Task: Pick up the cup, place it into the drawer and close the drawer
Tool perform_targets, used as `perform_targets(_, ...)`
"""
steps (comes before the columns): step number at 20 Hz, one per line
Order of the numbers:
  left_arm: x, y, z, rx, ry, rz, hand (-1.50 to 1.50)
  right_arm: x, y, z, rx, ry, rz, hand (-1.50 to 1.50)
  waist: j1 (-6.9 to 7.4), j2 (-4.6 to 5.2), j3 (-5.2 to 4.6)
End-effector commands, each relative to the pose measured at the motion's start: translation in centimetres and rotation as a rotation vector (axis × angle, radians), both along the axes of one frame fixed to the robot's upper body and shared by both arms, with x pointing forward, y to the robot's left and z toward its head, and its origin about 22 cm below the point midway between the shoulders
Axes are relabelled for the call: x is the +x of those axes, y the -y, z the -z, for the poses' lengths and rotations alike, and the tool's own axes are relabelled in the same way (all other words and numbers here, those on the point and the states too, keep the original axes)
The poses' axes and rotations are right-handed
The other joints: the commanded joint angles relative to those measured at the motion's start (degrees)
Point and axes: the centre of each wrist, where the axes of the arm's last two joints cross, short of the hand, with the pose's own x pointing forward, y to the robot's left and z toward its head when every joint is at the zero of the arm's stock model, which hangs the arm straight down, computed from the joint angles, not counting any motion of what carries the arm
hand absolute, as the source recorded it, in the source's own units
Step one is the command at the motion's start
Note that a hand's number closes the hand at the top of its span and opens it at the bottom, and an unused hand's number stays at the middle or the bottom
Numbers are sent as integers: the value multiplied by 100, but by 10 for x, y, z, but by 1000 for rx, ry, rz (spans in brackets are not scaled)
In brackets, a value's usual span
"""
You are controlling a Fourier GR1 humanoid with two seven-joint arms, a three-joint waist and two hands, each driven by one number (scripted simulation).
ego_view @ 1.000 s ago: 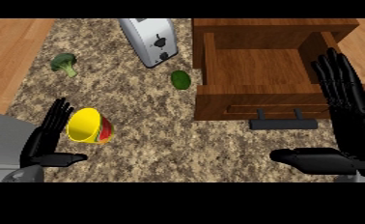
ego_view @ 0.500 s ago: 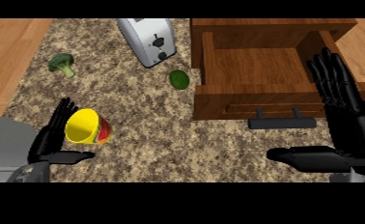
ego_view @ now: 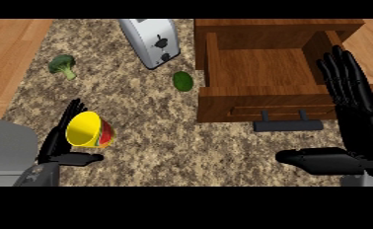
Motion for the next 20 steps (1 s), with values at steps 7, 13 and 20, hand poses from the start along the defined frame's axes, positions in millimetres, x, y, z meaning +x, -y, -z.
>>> perform_targets(7, 13, 12, -2, -185, 126, 93, -150, 2, 2, 2, -13, -16, -18, -150, -26, 13, -8)
perform_targets(13, 22, 16, -8, -284, 153, 170, -150, 8, -4, 2, 13, -12, -2, -150, 13, 13, -9)
perform_targets(20, 27, 37, -3, -395, 119, 256, 150, -1, 1, 6, 9, -26, -28, -150, -69, 11, -11)
